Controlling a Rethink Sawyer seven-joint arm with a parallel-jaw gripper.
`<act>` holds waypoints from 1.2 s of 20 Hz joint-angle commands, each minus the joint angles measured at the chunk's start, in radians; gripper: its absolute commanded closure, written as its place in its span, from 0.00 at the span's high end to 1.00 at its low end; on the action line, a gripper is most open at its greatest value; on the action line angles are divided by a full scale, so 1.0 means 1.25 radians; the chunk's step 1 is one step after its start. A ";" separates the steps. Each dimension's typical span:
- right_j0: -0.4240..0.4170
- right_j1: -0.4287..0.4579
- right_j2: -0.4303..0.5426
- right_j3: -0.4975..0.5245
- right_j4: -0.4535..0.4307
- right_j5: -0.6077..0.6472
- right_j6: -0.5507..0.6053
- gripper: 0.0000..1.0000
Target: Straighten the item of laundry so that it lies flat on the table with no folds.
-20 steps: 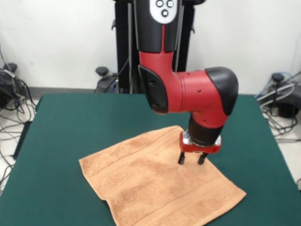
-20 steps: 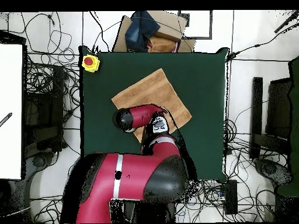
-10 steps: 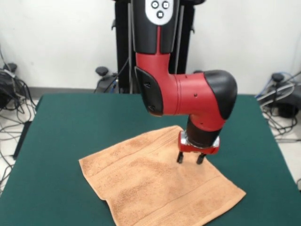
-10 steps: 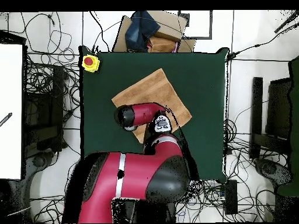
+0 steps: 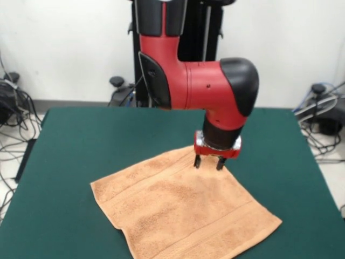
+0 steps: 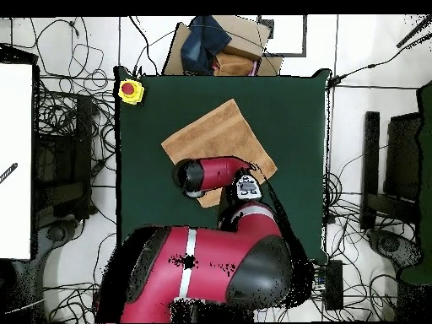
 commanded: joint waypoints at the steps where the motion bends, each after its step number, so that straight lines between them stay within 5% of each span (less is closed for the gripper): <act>1: 0.010 0.070 0.029 0.010 -0.047 -0.097 0.044 1.00; 8: 0.111 0.163 -0.114 -0.098 -0.030 -0.208 0.194 1.00; 14: 0.150 0.268 -0.211 -0.247 -0.006 -0.189 0.172 1.00; 20: 0.072 0.329 -0.130 -0.321 0.051 -0.009 0.087 1.00; 24: 0.042 0.353 -0.096 -0.354 0.046 -0.013 0.042 1.00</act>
